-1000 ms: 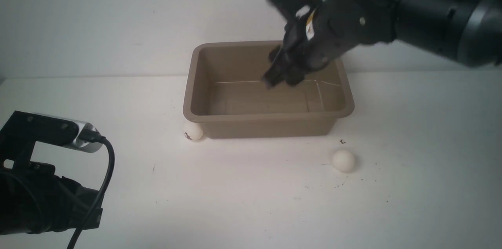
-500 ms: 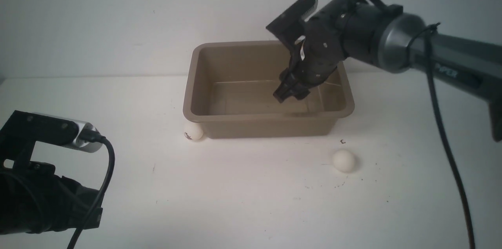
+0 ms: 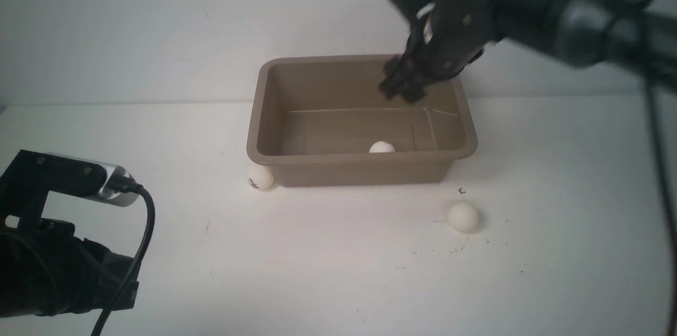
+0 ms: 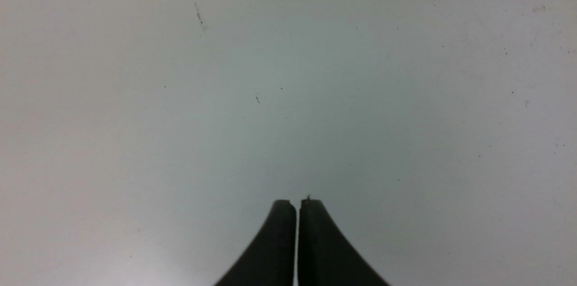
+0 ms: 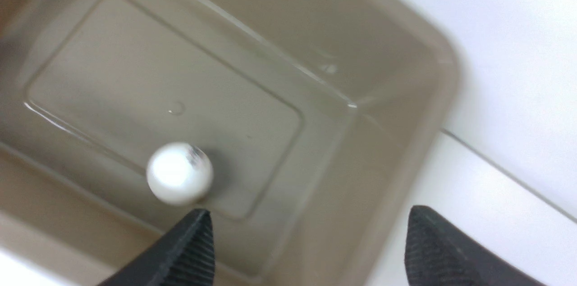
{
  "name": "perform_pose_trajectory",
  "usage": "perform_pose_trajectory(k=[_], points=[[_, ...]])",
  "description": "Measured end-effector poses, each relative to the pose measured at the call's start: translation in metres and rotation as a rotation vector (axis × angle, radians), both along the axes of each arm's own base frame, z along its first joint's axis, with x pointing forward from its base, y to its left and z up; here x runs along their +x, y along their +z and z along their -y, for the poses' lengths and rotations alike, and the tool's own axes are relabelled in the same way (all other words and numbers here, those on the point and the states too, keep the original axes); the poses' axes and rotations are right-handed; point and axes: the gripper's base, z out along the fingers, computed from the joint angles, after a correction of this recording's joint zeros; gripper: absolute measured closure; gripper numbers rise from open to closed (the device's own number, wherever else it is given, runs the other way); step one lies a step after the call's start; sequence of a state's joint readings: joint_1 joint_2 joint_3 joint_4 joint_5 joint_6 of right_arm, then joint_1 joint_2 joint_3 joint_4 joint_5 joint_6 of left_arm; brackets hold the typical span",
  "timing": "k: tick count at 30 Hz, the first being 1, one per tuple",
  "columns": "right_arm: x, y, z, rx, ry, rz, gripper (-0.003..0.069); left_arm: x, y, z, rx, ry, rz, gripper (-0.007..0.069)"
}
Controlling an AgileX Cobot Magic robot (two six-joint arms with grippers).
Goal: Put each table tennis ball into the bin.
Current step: Use the right arm to clamp the table tennis ball closest to it
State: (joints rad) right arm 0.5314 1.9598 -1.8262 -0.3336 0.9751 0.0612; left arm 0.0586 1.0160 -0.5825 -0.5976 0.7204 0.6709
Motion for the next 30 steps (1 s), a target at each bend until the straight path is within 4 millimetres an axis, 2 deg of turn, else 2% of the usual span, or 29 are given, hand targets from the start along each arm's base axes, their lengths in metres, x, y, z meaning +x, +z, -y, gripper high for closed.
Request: perform_pose_trajectory(k=[4, 6, 9, 12, 13, 14, 19, 23, 30], points=[[-0.028, 0.043, 0.016, 0.034, -0.038, -0.003, 0.0160, 0.000, 0.000, 0.000, 0.002, -0.008, -0.003, 0.0628], [-0.039, 0.051, 0.021, 0.049, -0.046, -0.022, 0.0162, -0.001, 0.000, 0.000, 0.005, -0.013, -0.002, 0.0628], [-0.054, 0.049, 0.027, 0.068, -0.050, -0.070, 0.0163, -0.001, 0.000, 0.000, 0.007, -0.018, -0.001, 0.0628], [-0.067, 0.031, 0.033, 0.049, -0.052, -0.140, 0.0164, -0.001, 0.000, 0.000, 0.010, -0.023, 0.000, 0.0628], [-0.072, 0.018, 0.036, 0.028, -0.053, -0.177, 0.0164, -0.001, 0.000, 0.000, 0.010, -0.023, 0.000, 0.0628], [-0.074, 0.015, 0.036, 0.027, -0.052, -0.181, 0.0164, -0.001, 0.000, 0.000, 0.010, -0.023, 0.000, 0.0628], [-0.088, -0.032, 0.041, 0.011, -0.038, -0.255, 0.0164, -0.001, 0.000, 0.000, 0.012, -0.026, 0.001, 0.0628], [-0.089, -0.049, 0.040, 0.018, -0.030, -0.266, 0.0164, -0.001, 0.000, 0.000, 0.012, -0.026, 0.000, 0.0628], [-0.076, -0.085, 0.032, -0.007, -0.023, -0.313, 0.0164, -0.002, -0.001, 0.001, 0.007, -0.035, -0.013, 0.0628]])
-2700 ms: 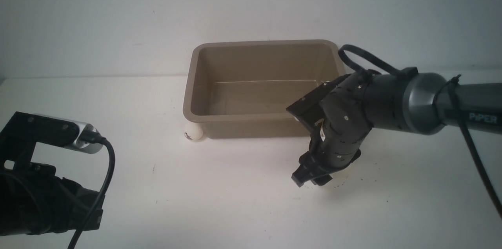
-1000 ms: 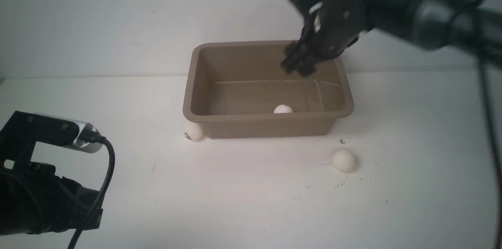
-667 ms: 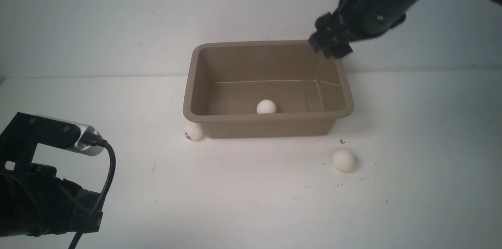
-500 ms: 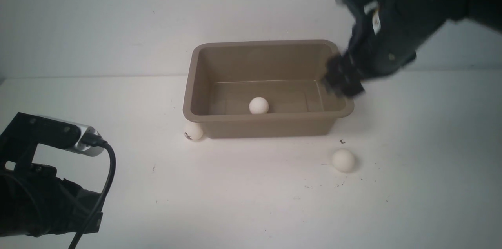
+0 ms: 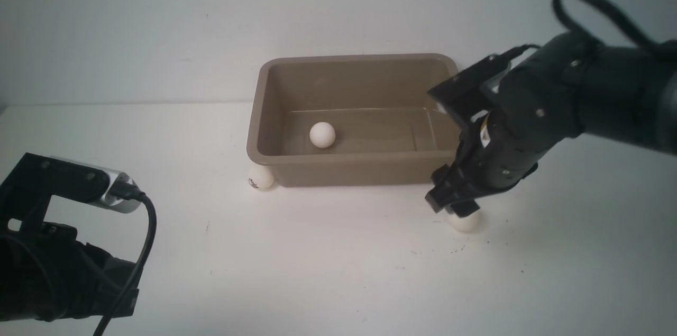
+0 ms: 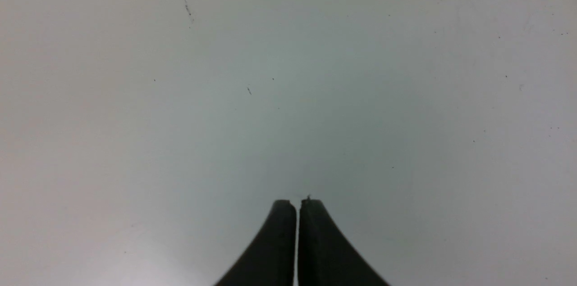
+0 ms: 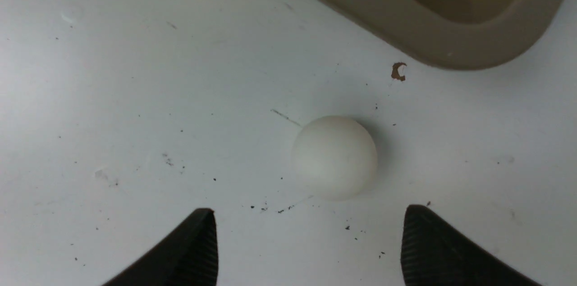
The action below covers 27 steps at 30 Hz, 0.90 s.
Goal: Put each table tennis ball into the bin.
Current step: Use the right arm to clamp the table tennis ball closest to it
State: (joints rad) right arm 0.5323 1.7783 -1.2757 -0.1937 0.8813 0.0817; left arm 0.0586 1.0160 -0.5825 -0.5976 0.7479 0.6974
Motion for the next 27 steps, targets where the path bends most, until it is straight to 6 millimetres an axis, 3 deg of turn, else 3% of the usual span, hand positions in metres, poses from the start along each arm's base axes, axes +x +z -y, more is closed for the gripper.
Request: perform_pose_trajectory(k=[10, 23, 27], points=[[0.014, -0.034, -0.006, -0.042, 0.035, -0.008, 0.0164, -0.001, 0.000, 0.000, -0.002, -0.004, -0.006, 0.0628], [0.028, -0.056, 0.006, -0.065, -0.001, -0.015, 0.0165, -0.001, 0.000, 0.000, -0.002, -0.004, -0.007, 0.0628], [0.031, -0.066, 0.008, -0.062, -0.016, -0.034, 0.0199, -0.001, 0.000, 0.000, -0.002, -0.004, -0.007, 0.0628]])
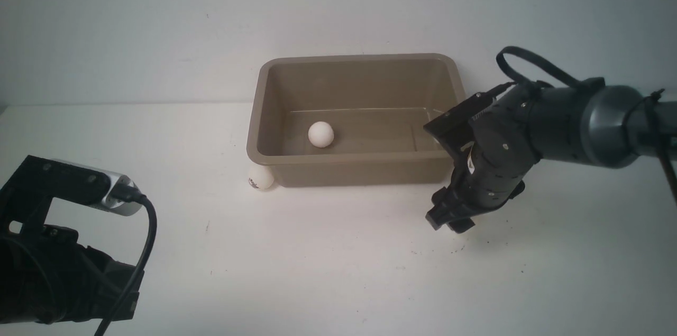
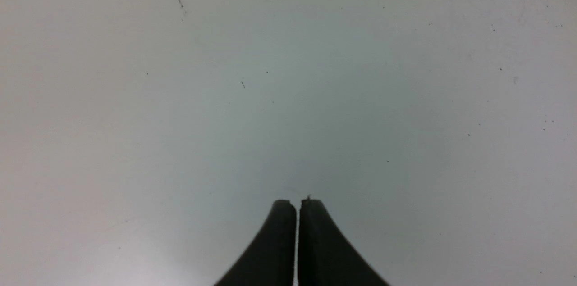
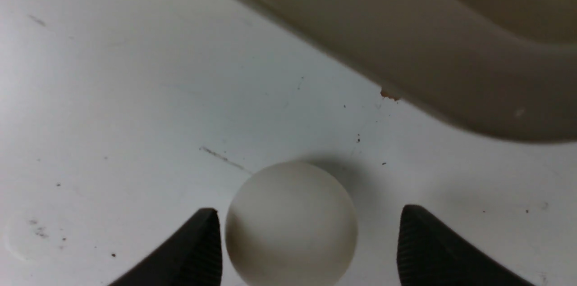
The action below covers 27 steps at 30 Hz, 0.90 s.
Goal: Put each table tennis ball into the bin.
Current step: Use the right arm to clamp the table tennis ball closest to it
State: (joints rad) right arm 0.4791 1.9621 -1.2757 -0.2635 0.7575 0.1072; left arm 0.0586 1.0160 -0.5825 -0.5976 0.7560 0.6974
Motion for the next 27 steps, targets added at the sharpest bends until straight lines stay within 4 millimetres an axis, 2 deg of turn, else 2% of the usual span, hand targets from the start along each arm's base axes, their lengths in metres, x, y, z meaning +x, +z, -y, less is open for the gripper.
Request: perform_pose_trajectory(k=[2, 4, 10, 14, 17, 22, 25, 27], points=[[0.000, -0.004, 0.000, -0.002, 0.000, -0.009, 0.0236, 0.000, 0.000, 0.000, 0.000, 0.000, -0.001, 0.0628], [0.000, -0.005, -0.001, 0.005, 0.001, -0.016, 0.0309, 0.000, 0.000, 0.000, 0.000, 0.000, -0.001, 0.0628], [-0.004, -0.005, -0.002, 0.016, -0.012, -0.055, 0.0302, 0.000, 0.000, 0.000, 0.000, 0.000, -0.001, 0.0628], [-0.014, 0.002, -0.010, 0.001, 0.022, -0.088, 0.0302, 0.000, 0.000, 0.000, 0.000, 0.000, -0.001, 0.0628], [-0.026, 0.024, -0.024, 0.019, 0.081, -0.047, 0.0302, 0.000, 0.000, 0.000, 0.000, 0.000, -0.001, 0.0628], [-0.047, 0.094, -0.038, 0.143, 0.157, 0.151, 0.0302, 0.000, 0.000, 0.000, 0.000, 0.000, 0.000, 0.0628], [-0.039, 0.137, -0.040, 0.220, 0.165, 0.303, 0.0302, 0.000, 0.000, 0.000, 0.000, 0.000, 0.000, 0.0628], [-0.031, 0.151, -0.039, 0.233, 0.158, 0.354, 0.0302, 0.000, 0.000, 0.000, 0.000, 0.000, 0.000, 0.0628]])
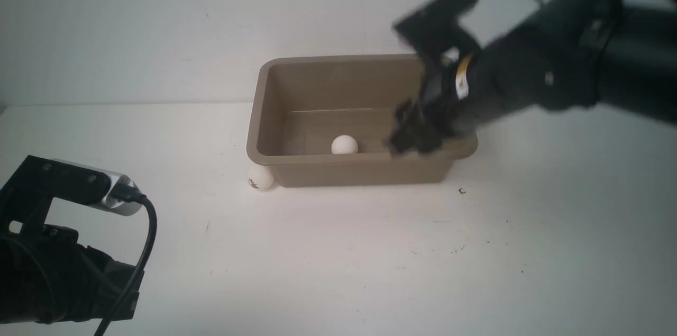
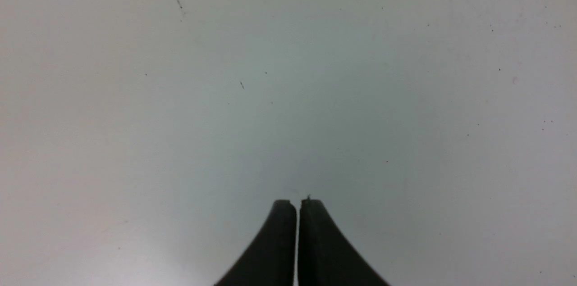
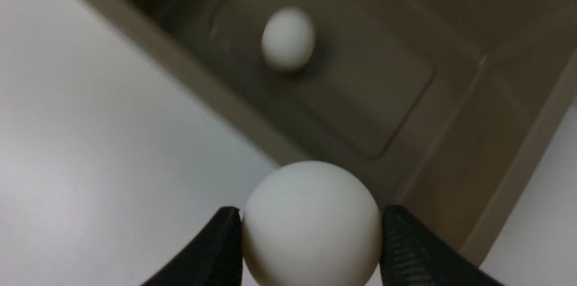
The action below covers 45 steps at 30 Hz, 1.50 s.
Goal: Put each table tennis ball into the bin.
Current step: Use the right arm to clamp the table tennis ball closest to it, then use the right arm to put the table tennis ball into the box, then use the left arm to clamp the table tennis ball closest to it
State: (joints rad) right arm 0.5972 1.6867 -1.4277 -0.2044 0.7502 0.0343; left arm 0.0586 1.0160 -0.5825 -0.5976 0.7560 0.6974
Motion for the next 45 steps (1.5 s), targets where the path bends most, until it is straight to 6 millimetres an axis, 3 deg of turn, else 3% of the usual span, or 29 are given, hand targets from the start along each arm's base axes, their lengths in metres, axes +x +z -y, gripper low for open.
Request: perform_pose_trajectory(k=[3, 5, 12, 18, 21, 26, 30, 32, 35, 37, 38, 40, 45], points=[[0.031, 0.016, 0.005, 0.019, -0.049, 0.062, 0.0302, 0.000, 0.000, 0.000, 0.000, 0.000, 0.000, 0.0628], [0.044, 0.013, 0.007, 0.011, -0.061, 0.068, 0.0302, 0.000, 0.000, 0.000, 0.000, 0.000, 0.000, 0.0628], [0.093, -0.035, -0.001, -0.065, -0.069, 0.010, 0.0302, 0.000, 0.000, 0.000, 0.000, 0.000, 0.000, 0.0628], [0.108, -0.077, -0.009, -0.147, -0.019, -0.047, 0.0302, 0.000, 0.000, 0.000, 0.000, -0.001, 0.000, 0.0628], [0.110, -0.087, -0.010, -0.160, -0.016, -0.068, 0.0272, 0.000, 0.000, 0.000, 0.000, -0.001, 0.000, 0.0628], [0.111, -0.089, -0.010, -0.134, -0.049, -0.081, 0.0146, 0.000, 0.000, 0.000, 0.001, -0.001, 0.001, 0.0628], [0.111, -0.088, -0.010, -0.132, -0.053, -0.079, 0.0145, 0.000, 0.000, 0.000, 0.014, -0.011, 0.009, 0.0628], [0.109, -0.078, -0.009, -0.122, -0.060, -0.057, 0.0218, 0.001, 0.000, -0.002, 0.050, -0.031, 0.025, 0.0628], [0.104, -0.048, -0.005, -0.081, -0.079, 0.006, 0.0417, 0.004, 0.000, -0.006, 0.118, -0.051, 0.076, 0.0628], [0.095, -0.019, 0.000, -0.040, -0.094, 0.062, 0.0570, 0.007, 0.002, -0.008, 0.145, -0.048, 0.119, 0.0627], [0.094, -0.016, 0.000, -0.035, -0.097, 0.067, 0.0580, 0.007, 0.002, -0.008, 0.145, -0.048, 0.119, 0.0627], [0.079, 0.023, 0.009, 0.025, -0.121, 0.127, 0.0649, 0.012, 0.005, -0.011, 0.184, -0.036, 0.187, 0.0625], [0.047, 0.078, 0.028, 0.063, -0.148, 0.181, 0.0673, 0.015, 0.016, -0.016, 0.261, -0.014, 0.325, 0.0617]])
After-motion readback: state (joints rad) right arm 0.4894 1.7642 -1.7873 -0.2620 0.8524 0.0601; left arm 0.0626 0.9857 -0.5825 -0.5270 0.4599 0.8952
